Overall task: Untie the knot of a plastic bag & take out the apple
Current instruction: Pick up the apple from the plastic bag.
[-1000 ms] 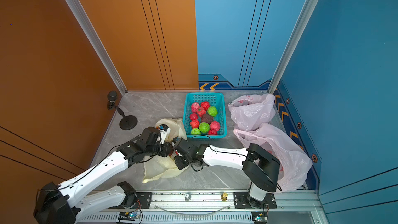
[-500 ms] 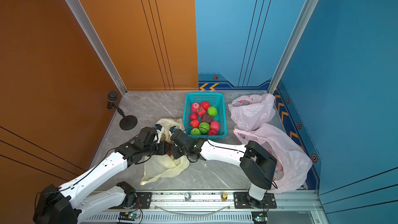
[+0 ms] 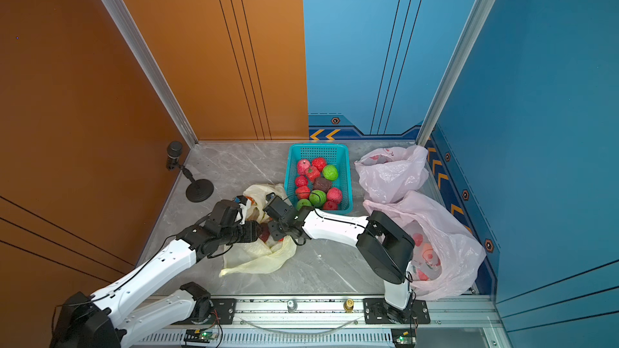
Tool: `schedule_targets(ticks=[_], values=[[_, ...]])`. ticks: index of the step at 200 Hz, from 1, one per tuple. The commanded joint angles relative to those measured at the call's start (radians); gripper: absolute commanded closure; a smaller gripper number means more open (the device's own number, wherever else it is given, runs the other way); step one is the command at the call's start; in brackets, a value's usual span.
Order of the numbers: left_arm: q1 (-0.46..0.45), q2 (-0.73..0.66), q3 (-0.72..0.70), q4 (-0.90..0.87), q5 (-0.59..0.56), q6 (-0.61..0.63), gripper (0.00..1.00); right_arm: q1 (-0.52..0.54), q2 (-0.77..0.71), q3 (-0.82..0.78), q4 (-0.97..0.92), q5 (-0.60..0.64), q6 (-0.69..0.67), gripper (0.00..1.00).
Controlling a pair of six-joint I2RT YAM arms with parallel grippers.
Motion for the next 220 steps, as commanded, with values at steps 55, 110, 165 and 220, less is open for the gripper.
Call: schedule_targets(ticks=[55, 110, 165, 220], values=[[0.023, -0.005, -0.026, 0.022, 0.030, 0.003, 0.52, 0.017, 0.104, 0.109, -0.121, 0.011, -0.011, 0.34], [0.025, -0.025, -0.026, 0.013, 0.015, 0.015, 0.52, 0.013, 0.159, 0.163, -0.174, 0.010, -0.002, 0.42], [0.008, -0.030, -0.024, -0.010, -0.015, 0.054, 0.48, 0.021, -0.013, 0.111, -0.057, -0.065, -0.056, 0.63], [-0.050, -0.030, -0.015, -0.016, -0.066, 0.107, 0.42, -0.068, -0.326, -0.010, 0.126, -0.124, -0.072, 0.63]])
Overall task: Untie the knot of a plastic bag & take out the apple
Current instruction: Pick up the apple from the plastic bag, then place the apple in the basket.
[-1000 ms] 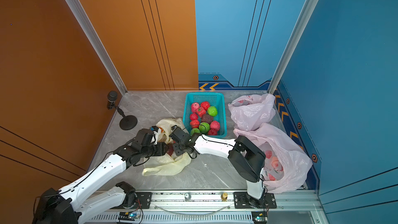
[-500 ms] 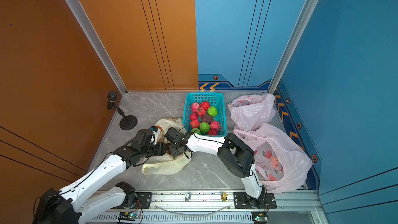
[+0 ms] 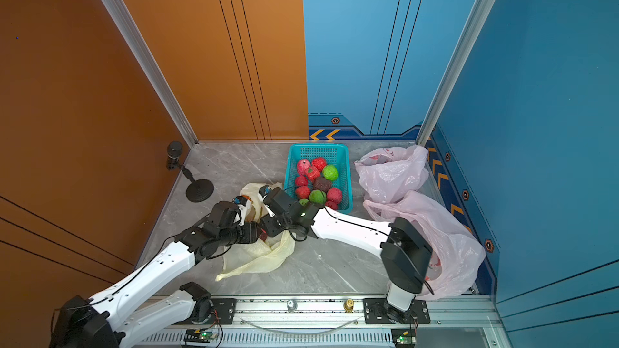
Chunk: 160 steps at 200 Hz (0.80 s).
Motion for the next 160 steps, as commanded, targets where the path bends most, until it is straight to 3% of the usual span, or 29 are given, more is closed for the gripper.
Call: schedule_targets(ticks=[1, 22, 61, 104, 142, 160], values=[[-0.031, -0.005, 0.002, -0.024, -0.044, 0.048, 0.41, -0.066, -0.107, -0.031, 0.077, -0.003, -0.020, 0.63], [-0.087, 0.024, 0.027, -0.041, -0.096, 0.077, 0.41, -0.181, -0.138, -0.031, -0.015, 0.091, -0.018, 0.63], [-0.177, 0.119, 0.098, -0.112, -0.262, 0.107, 0.41, -0.390, -0.077, -0.039, -0.104, 0.127, -0.038, 0.63], [-0.180, 0.168, 0.121, -0.117, -0.352, 0.095, 0.34, -0.457, 0.009, -0.038, -0.095, 0.124, -0.069, 0.63], [-0.158, 0.220, 0.107, -0.113, -0.321, 0.083, 0.31, -0.469, 0.106, 0.003, -0.139, 0.152, -0.067, 0.63], [-0.159, 0.242, 0.091, -0.080, -0.286, 0.078, 0.31, -0.472, 0.134, -0.001, -0.148, 0.174, -0.072, 0.52]])
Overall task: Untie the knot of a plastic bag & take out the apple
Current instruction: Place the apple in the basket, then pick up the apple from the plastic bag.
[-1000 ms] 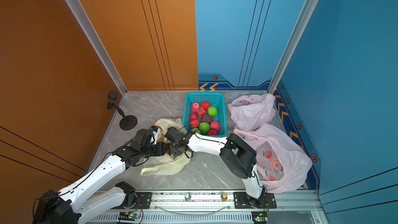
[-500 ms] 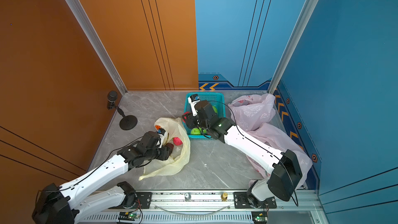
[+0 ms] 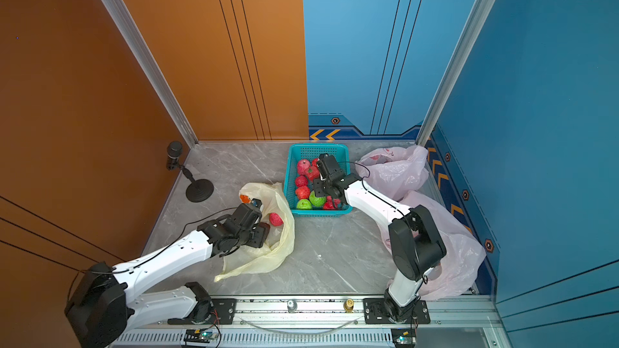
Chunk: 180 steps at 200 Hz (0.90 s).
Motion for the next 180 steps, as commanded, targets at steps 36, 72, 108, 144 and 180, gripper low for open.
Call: schedule_targets(ticks=[36, 72, 108, 144, 180], values=[[0.008, 0.068, -0.017, 0.053, 0.049, -0.017, 0.31, -0.014, 0.011, 0.002, -0.039, 0.002, -0.018, 0.33], [0.011, 0.094, -0.022, 0.088, 0.049, 0.011, 0.39, -0.005, -0.077, -0.023, -0.008, -0.081, -0.017, 0.29], [0.024, 0.034, 0.003, 0.025, 0.072, 0.048, 0.70, 0.024, -0.170, -0.051, 0.012, -0.177, -0.009, 0.29], [0.062, -0.117, 0.051, -0.030, 0.177, 0.046, 0.69, 0.047, -0.215, -0.071, 0.012, -0.236, 0.017, 0.29], [0.135, -0.235, 0.118, -0.067, 0.335, 0.038, 0.67, 0.058, -0.234, -0.092, 0.014, -0.282, 0.026, 0.28]])
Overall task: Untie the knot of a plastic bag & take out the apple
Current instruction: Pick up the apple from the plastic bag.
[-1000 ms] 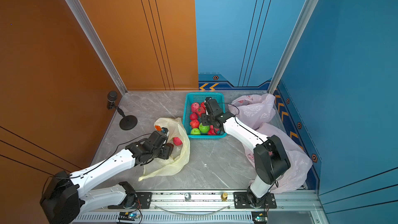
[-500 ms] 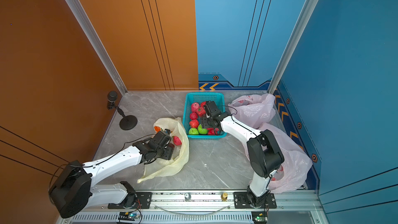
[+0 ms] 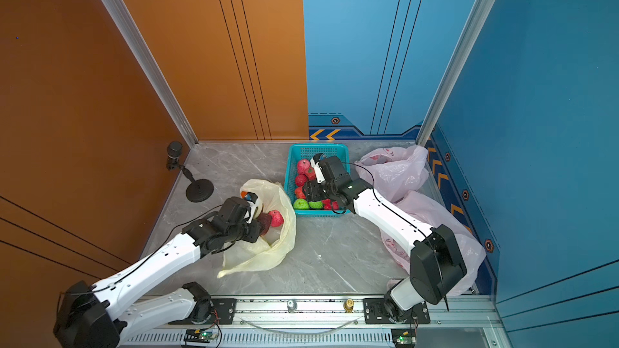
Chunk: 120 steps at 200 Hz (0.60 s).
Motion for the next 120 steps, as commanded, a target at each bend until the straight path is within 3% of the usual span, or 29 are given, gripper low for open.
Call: schedule_targets(ticks=[1, 26, 61, 85, 120], values=[[0.045, -0.067, 0.061, -0.049, 0.143, 0.003, 0.66, 0.005, -0.021, -0.027, 0.007, -0.055, 0.021, 0.28], [0.102, -0.136, 0.081, -0.030, 0.208, -0.015, 0.64, 0.009, -0.034, -0.056, 0.034, -0.083, 0.047, 0.28], [0.137, -0.163, 0.104, 0.148, 0.281, -0.058, 0.63, 0.004, -0.072, -0.101, 0.046, -0.040, 0.068, 0.28], [0.104, -0.005, 0.246, 0.220, 0.320, -0.025, 0.63, -0.033, -0.108, -0.114, -0.008, 0.059, 0.079, 0.28], [0.044, 0.362, 0.596, 0.156, 0.293, 0.114, 0.63, -0.124, -0.182, -0.124, -0.108, 0.118, 0.081, 0.28]])
